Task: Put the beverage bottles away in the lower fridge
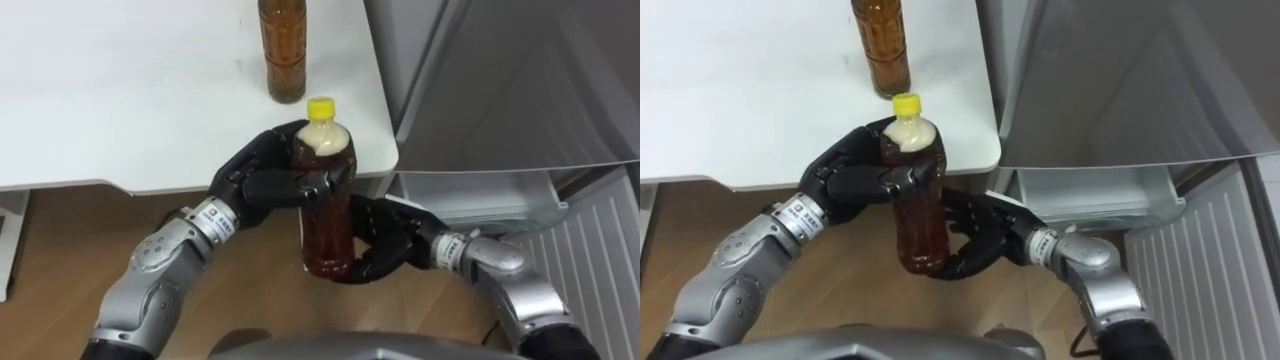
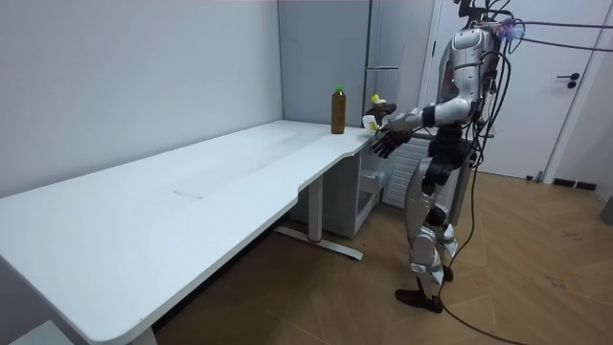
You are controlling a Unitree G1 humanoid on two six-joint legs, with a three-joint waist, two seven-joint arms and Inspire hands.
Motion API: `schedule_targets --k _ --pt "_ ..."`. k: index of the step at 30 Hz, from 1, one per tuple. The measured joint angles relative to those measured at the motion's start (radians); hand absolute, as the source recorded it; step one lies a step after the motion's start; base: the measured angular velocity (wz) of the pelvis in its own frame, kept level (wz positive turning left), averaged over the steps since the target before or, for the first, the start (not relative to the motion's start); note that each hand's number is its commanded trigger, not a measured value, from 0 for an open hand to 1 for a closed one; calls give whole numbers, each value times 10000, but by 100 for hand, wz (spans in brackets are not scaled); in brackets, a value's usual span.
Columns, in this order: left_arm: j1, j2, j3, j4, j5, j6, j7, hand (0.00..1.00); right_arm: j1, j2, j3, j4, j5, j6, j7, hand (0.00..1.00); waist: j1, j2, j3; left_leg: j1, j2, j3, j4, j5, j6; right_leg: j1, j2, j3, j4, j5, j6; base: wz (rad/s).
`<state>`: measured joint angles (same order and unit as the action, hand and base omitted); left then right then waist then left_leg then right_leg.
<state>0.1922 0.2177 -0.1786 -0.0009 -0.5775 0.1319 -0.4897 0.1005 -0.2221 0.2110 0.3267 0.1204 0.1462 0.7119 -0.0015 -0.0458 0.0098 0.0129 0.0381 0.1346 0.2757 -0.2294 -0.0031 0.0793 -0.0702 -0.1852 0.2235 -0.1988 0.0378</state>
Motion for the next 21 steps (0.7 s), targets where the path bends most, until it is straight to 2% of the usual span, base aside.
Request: schedule_targets --k 11,21 --pt "-4 52 -224 0 -1 -87 -12 100 5 -132 59 -6 109 -1 797 0 104 -40 22 -80 -10 -30 10 0 1 -107 -5 20 47 -1 0 -1" --pt "-56 303 -499 -2 65 -99 -9 100 17 -434 427 -523 170 1 1551 0 100 -6 19 -222 11 -33 89 0 1 -282 4 48 165 -1 0 0"
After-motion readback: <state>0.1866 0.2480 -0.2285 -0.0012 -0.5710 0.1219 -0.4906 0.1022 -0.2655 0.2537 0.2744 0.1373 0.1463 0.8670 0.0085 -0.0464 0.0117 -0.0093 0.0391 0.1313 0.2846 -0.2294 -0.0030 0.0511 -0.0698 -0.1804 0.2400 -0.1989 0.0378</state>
